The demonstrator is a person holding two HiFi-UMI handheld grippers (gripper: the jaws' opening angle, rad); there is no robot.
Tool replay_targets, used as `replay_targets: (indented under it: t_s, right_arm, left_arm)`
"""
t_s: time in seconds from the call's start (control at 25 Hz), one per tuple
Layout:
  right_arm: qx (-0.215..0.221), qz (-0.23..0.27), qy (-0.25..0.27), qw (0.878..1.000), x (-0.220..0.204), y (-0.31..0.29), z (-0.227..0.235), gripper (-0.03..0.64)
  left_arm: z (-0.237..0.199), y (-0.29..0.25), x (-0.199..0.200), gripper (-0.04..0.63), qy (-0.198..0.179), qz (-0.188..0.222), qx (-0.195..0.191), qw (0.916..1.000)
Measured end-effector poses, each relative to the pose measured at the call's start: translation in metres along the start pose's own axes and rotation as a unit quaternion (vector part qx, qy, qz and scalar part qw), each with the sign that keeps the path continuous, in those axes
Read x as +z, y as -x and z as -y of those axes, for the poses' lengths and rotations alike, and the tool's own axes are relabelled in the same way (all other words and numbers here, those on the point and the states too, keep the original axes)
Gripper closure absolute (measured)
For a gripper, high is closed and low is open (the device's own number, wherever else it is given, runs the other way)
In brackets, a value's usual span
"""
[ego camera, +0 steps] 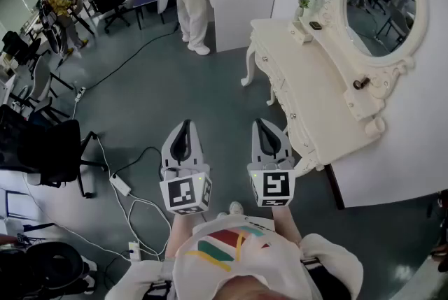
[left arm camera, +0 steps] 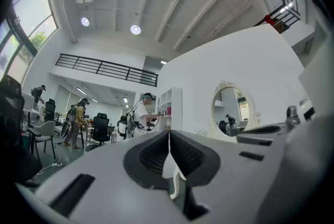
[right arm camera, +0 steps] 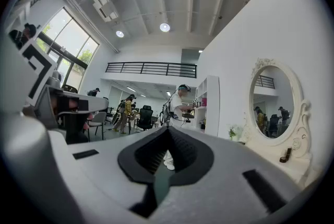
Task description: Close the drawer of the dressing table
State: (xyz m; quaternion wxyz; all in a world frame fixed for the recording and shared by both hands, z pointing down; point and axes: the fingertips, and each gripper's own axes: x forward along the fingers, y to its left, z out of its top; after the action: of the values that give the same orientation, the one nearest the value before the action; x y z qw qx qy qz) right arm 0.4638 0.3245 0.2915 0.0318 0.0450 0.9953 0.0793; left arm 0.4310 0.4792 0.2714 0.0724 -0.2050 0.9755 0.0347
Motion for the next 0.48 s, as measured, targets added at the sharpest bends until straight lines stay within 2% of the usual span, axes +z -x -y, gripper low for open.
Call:
replay_targets:
  t_s: [0.48]
  right_arm:
    - [0.014, 0.005, 0.008, 1.000, 0.0033, -0.0092, -0.0011, 0.617]
  left_arm:
    - [0.0007, -0.0103, -0.0030, 0.586, 0.003, -0.001, 0.000, 1.0000]
